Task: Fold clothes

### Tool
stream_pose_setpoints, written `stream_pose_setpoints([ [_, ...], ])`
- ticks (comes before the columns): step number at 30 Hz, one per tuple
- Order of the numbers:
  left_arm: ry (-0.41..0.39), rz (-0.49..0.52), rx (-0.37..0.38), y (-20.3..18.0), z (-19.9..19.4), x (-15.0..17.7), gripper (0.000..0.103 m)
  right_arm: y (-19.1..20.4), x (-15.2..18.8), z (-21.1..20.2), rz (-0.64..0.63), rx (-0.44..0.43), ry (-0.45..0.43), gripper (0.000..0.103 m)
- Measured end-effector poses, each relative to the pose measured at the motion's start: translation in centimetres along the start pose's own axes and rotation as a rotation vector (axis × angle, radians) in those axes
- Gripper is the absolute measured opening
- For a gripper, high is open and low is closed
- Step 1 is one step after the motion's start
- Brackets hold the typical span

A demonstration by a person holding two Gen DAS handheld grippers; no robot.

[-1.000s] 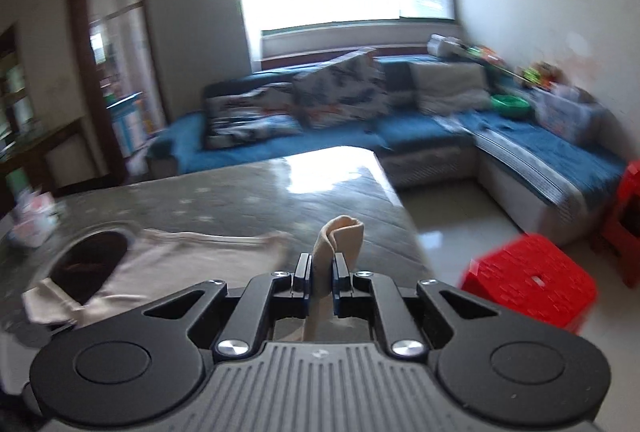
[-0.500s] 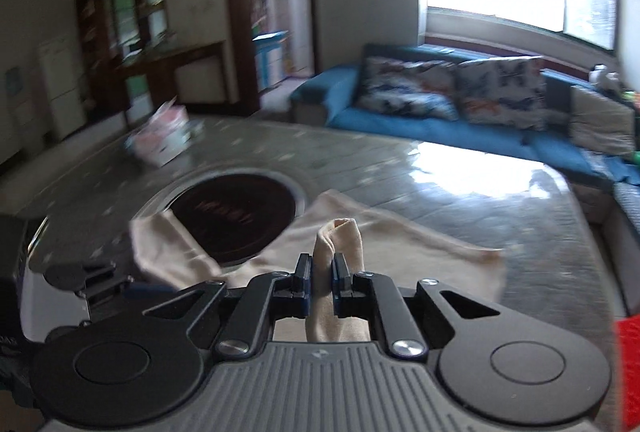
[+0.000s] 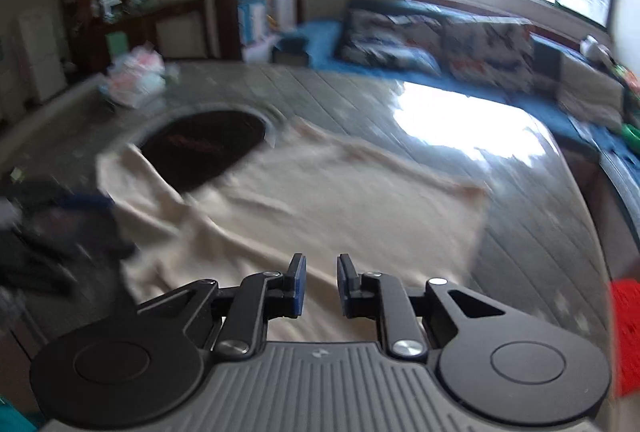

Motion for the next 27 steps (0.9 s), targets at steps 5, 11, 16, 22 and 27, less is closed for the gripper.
stream_pose_setpoints([
  [5,0.009,0.033,0.042,-2.5,1.4,-0.3,0.078,-2.3,4.2,0.9,0.047,0.027,0.059,0.016],
  [11,0.027,0.06,0.067,-3.9,2.9,-0.2,0.075,-3.8,5.5,0.4,0.083,0.021,0.052,0.016],
  [16,0.044,0.047,0.102,-4.4,4.3,-0.4,0.063,-3.7,3.0,1.0,0.062,0.014,-0.009,0.016],
  [22,0.076,0.021,0.115,-4.3,6.0,0.0,0.056,-4.3,2.7,3.4,0.068,0.011,-0.002,0.016],
  [27,0.092,-0.007,0.079,-2.8,6.5,0.4,0.054,-4.4,2.8,3.4,0.067,0.008,-0.002,0.016],
])
Point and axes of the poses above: each gripper's, at about its wrist camera, not at the fingertips, and z roughly the way its jaws point, y to its left, x to its underside, the point moved 7 cm from there along z, roughly the way its jaws point, and after that the axes turned 6 degrees about -x, right-handed, at the moved point
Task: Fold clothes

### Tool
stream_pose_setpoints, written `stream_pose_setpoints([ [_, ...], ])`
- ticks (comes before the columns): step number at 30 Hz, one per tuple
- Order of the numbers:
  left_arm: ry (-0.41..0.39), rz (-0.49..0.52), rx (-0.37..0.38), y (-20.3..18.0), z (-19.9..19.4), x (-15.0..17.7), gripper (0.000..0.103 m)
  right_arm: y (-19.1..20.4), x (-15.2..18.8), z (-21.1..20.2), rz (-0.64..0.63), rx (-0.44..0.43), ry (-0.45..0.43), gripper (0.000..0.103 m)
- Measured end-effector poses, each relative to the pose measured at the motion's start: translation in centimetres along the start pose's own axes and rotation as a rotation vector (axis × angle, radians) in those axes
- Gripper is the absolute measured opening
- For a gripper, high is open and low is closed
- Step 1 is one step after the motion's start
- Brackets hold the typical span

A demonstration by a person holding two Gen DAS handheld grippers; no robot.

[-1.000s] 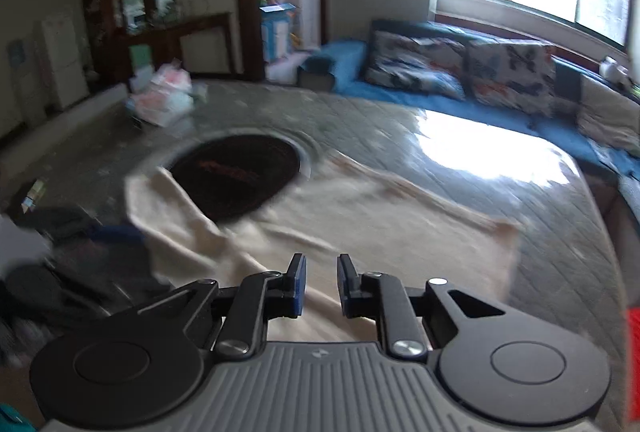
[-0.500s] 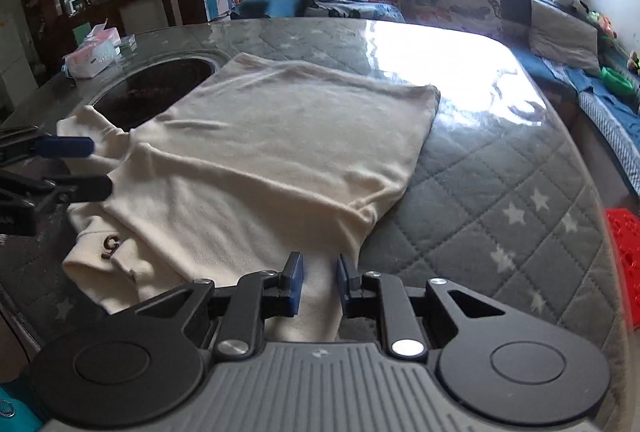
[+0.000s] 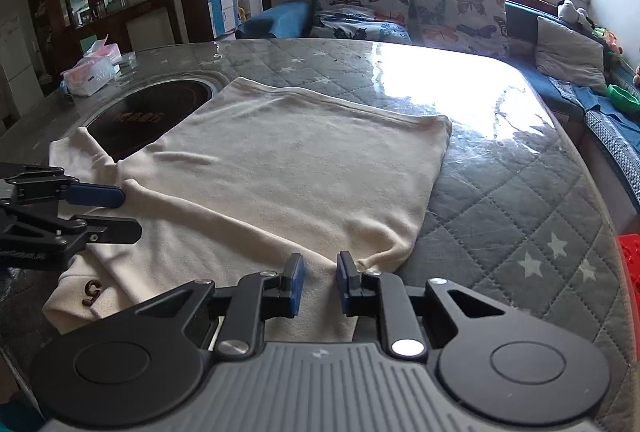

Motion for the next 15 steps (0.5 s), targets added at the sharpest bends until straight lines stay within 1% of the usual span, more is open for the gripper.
stream_pose_setpoints([
  [4,-0.011,-0.027,-0.032,1.4,-0.7,0.0,0.055,0.1,-0.1,0.0,-0.004,0.002,0.0,0.016],
  [7,-0.026,-0.055,-0.097,3.4,-1.8,0.1,0.056,0.3,-0.1,0.0,-0.014,0.005,-0.001,0.017],
  [10,-0.033,-0.112,-0.194,6.6,-2.8,0.2,0.057,0.7,-0.2,0.0,-0.031,0.008,-0.002,0.02],
  [13,-0.039,-0.193,-0.318,10.8,-3.6,0.4,0.057,0.9,-0.2,0.0,-0.04,0.005,-0.001,0.021],
  [15,-0.04,-0.23,-0.409,13.4,-4.0,0.7,0.057,1.0,-0.3,0.0,-0.041,0.006,-0.001,0.021],
])
Point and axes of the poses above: each gripper's, at about its wrist camera, not at the fingertips, and z roughly the way its jaws point, y to its left, x to its underside, the point moved 7 cm from there along z, roughly the way its jaws point, and after that the axes turned 6 degrees about -x, right-handed, at the moved point
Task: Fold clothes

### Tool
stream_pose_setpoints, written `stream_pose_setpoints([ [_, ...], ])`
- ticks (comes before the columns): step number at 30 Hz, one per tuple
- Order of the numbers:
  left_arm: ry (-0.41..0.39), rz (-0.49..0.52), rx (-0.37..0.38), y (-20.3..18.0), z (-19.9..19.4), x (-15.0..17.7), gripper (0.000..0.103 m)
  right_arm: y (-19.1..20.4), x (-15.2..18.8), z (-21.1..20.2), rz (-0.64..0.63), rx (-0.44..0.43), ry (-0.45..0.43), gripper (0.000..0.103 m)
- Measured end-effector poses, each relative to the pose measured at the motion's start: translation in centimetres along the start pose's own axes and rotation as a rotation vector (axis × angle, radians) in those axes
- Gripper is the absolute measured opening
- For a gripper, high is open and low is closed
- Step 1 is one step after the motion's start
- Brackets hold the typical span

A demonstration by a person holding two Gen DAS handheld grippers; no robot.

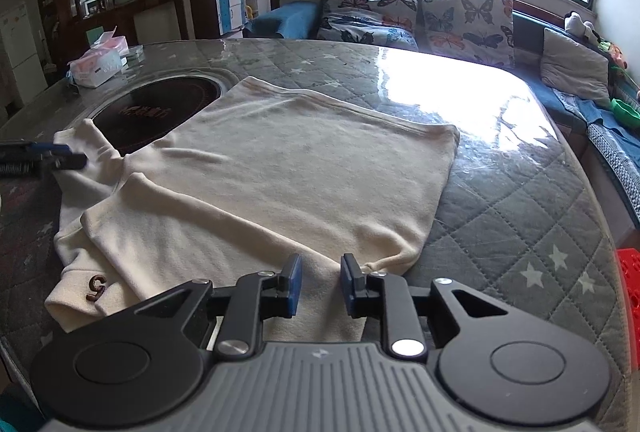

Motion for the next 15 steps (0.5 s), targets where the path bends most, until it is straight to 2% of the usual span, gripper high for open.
stream_pose_setpoints([
  [3,-0.006,-0.04,-0.119,3.5,1.0,-0.4,0.057,0.1,-0.1,0.0,-0.002,0.001,0.001,0.021],
  [7,0.016,-0.116,-0.222,7.3,2.7,-0.9,0.057,0.2,-0.2,0.0,-0.007,0.003,0.002,0.021],
  [11,0.031,-0.147,-0.246,9.0,4.0,-1.2,0.056,0.3,-0.4,0.0,-0.01,0.004,0.003,0.022],
  [15,0.044,-0.15,-0.231,8.9,4.8,-1.2,0.054,0.3,-0.5,0.1,-0.011,0.007,0.003,0.022],
])
Point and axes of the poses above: each gripper's, at about its wrist camera, not at the fingertips, and z roughly the way its jaws point, y to its left, x to its underside, the point moved 7 cm from there along z, roughly the way its jaws point, and after that the axes turned 6 degrees about -x, right-handed, at the moved point
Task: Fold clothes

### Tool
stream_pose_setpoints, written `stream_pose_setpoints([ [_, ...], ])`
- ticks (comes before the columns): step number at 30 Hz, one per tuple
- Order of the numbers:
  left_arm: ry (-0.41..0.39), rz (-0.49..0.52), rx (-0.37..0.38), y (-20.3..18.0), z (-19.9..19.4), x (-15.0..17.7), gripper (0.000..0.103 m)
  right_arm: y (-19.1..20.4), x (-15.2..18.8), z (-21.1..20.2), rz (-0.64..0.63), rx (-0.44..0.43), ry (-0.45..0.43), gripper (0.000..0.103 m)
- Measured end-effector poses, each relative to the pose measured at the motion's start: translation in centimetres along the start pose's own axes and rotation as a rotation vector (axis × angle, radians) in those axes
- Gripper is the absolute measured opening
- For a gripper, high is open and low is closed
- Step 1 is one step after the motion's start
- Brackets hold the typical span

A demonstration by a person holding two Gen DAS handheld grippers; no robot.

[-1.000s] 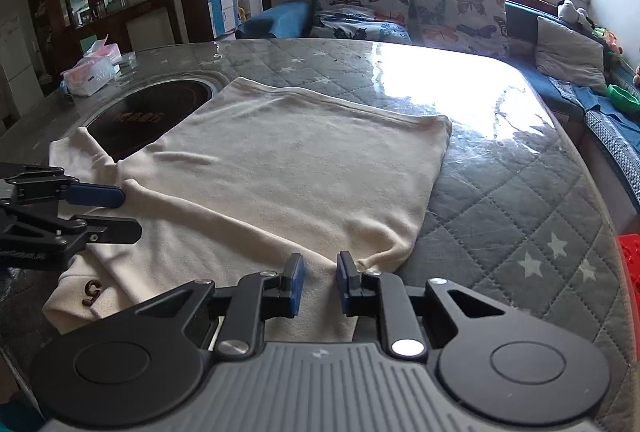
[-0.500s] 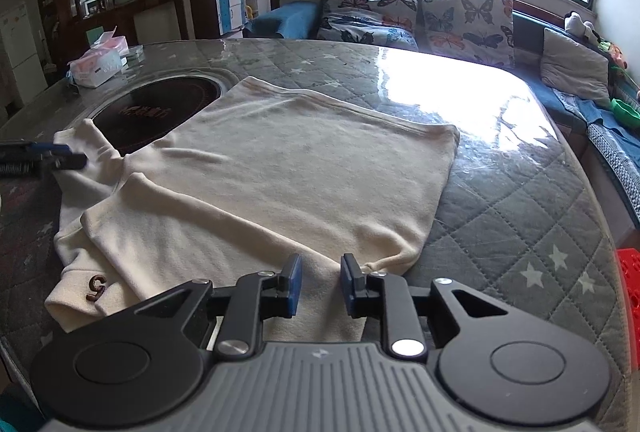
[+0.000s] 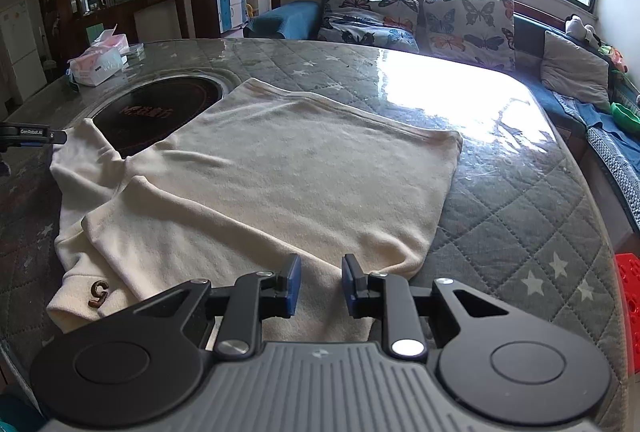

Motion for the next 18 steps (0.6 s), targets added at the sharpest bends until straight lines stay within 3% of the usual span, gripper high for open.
stream_pose_setpoints([
  [2,-0.004,-0.001,-0.001,0.0,0.2,0.0,0.049,0.0,-0.1,0.0,0.001,0.0,-0.001,0.022],
  [6,-0.014,-0.016,0.007,0.2,0.3,0.0,0.022,0.1,-0.1,-0.2,0.003,0.0,-0.006,0.022],
  [9,-0.02,-0.041,0.028,0.5,0.2,-0.3,0.008,0.2,-0.1,-0.3,0.005,-0.001,-0.011,0.022],
  [15,-0.096,-0.069,0.09,-0.6,-2.6,-2.3,0.005,0.5,-0.2,-1.0,0.01,-0.008,-0.03,0.022],
  [18,-0.16,-0.074,0.178,-2.4,-5.7,-4.0,0.005,0.7,-0.1,-1.3,0.013,-0.012,-0.038,0.022],
])
Point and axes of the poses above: each gripper's, at about its wrist camera, not at the fingertips, and z roughly the way its jaws point, y to its left, x to its underside, the point moved 7 cm from there along z, roughly the way its jaws point, and after that the axes turned 6 degrees about -x, right-handed, at the moved point
